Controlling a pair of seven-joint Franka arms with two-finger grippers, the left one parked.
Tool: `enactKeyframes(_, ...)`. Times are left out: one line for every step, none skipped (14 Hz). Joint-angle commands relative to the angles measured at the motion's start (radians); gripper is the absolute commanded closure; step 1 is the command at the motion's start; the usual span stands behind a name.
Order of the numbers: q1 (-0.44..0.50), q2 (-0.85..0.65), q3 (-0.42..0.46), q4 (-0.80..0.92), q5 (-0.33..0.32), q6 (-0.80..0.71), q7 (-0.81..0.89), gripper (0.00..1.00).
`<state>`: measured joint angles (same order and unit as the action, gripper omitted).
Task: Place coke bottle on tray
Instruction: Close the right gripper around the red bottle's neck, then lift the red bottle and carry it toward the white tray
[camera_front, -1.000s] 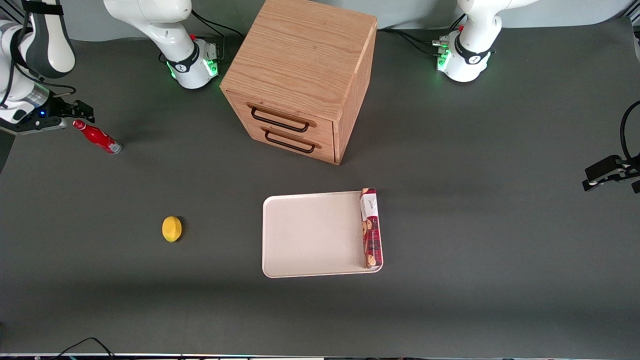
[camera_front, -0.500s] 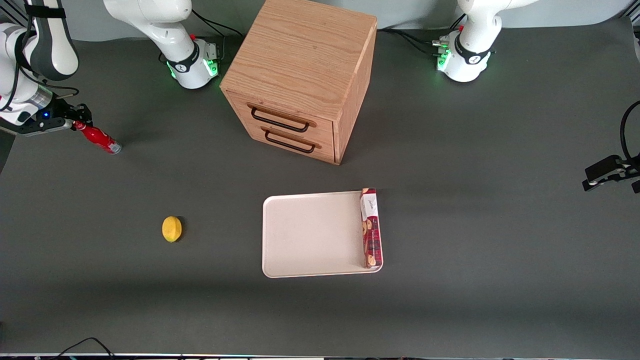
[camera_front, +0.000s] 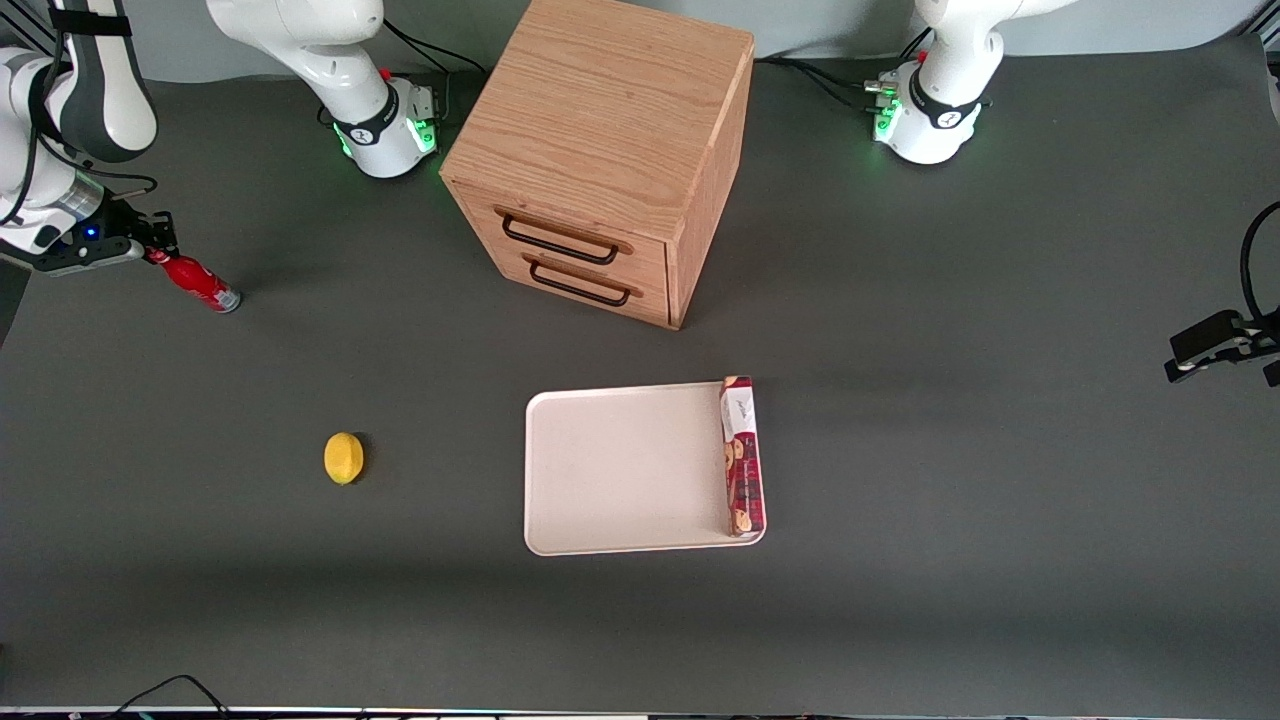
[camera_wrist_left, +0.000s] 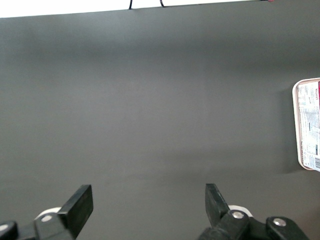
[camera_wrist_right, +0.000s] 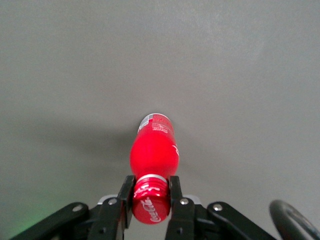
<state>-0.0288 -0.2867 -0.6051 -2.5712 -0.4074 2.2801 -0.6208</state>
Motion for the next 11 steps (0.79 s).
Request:
enactKeyframes(0.026, -0.032, 0.098, 0.184, 0.068, -0.207, -0.008, 1.0)
enactKeyframes(0.021, -0.026, 0.167, 0.28, 0.138, -0.3, -0.01, 1.0)
enactKeyframes(0.023, -0.016, 0.216, 0.378, 0.18, -0.414, -0.001, 1.0)
enactKeyframes(0.027, 0.001, 0.263, 0.473, 0.214, -0.512, 0.009, 1.0)
enactKeyframes(0.026, 0.027, 0.318, 0.562, 0.263, -0.583, 0.027, 1.0)
enactKeyframes(0.024, 0.056, 0.361, 0.648, 0.316, -0.646, 0.044, 1.0)
enactKeyframes(0.026, 0.092, 0.402, 0.728, 0.369, -0.69, 0.073, 1.0)
enactKeyframes(0.015, 0.14, 0.486, 0.825, 0.416, -0.73, 0.149, 1.0)
enactKeyframes(0.007, 0.2, 0.569, 0.929, 0.433, -0.782, 0.252, 1.0)
enactKeyframes(0.009, 0.275, 0.637, 1.045, 0.437, -0.83, 0.365, 1.0)
enactKeyframes(0.012, 0.356, 0.71, 1.157, 0.44, -0.873, 0.489, 1.0)
